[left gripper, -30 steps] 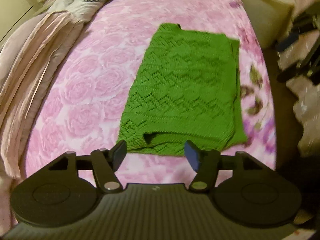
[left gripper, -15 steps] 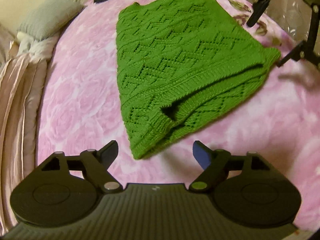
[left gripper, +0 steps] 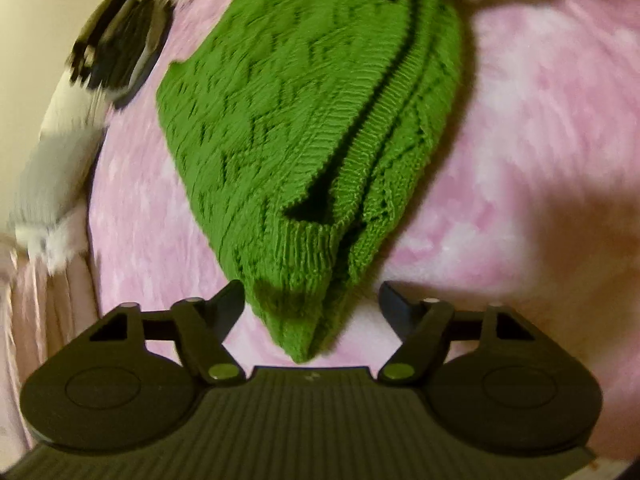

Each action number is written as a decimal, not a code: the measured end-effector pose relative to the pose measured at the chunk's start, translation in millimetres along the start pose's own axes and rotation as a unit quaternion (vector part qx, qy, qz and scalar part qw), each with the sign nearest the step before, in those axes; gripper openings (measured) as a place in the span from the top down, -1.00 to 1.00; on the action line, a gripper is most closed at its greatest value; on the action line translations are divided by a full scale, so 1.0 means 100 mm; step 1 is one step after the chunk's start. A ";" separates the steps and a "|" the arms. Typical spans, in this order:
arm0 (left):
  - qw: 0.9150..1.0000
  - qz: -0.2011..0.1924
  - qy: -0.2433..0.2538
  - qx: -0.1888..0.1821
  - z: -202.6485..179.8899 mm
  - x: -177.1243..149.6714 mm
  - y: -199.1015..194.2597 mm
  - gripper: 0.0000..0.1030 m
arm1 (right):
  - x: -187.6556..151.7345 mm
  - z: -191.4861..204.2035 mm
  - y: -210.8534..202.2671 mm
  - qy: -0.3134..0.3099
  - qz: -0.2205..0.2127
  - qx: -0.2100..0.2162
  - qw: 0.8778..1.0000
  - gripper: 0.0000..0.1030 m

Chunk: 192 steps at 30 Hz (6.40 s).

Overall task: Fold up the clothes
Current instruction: 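Grasp the folded vest edge with both grippers and lift it, then fold the lifted vest half over onto the other half with both grippers, then release the vest and smooth the folded bundle flat with both grippers, then grasp the folded green vest at one end with both grippers, then lift the folded vest with both grippers and carry it toward the clothes stack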

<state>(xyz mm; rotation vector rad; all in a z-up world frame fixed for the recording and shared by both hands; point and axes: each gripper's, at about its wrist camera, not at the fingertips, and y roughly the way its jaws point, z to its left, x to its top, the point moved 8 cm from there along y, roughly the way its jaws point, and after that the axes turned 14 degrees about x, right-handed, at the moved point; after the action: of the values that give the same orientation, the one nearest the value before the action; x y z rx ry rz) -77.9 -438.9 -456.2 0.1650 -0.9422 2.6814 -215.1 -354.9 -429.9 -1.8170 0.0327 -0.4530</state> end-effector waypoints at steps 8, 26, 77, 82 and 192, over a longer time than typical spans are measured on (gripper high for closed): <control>0.998 -0.029 0.061 -0.007 0.01 0.04 0.08 0.70 | 0.14 -0.17 -0.32 0.065 -0.024 0.022 0.997 0.75; 0.996 -0.001 0.028 -0.088 1.67 1.02 -0.13 0.78 | 0.01 -1.10 -1.49 0.290 -0.110 0.083 0.947 0.77; 0.912 0.146 -0.326 -0.201 2.11 1.65 2.91 0.40 | -1.28 -3.26 -0.38 0.552 -0.173 0.143 0.803 0.65; 0.911 0.147 -0.328 -0.200 2.27 1.60 2.80 0.41 | -1.35 -3.28 -0.44 0.556 -0.160 0.155 0.801 0.65; 0.994 -0.049 0.074 -0.056 1.07 1.64 1.35 0.42 | -0.64 -1.93 -0.90 0.173 -0.020 -0.046 0.984 -0.48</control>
<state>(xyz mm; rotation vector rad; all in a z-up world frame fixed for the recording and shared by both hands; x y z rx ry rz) -274.7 -567.1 -419.7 -0.0101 -1.0082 2.5046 -354.4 -489.5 -322.1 -1.8114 0.2600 -0.8021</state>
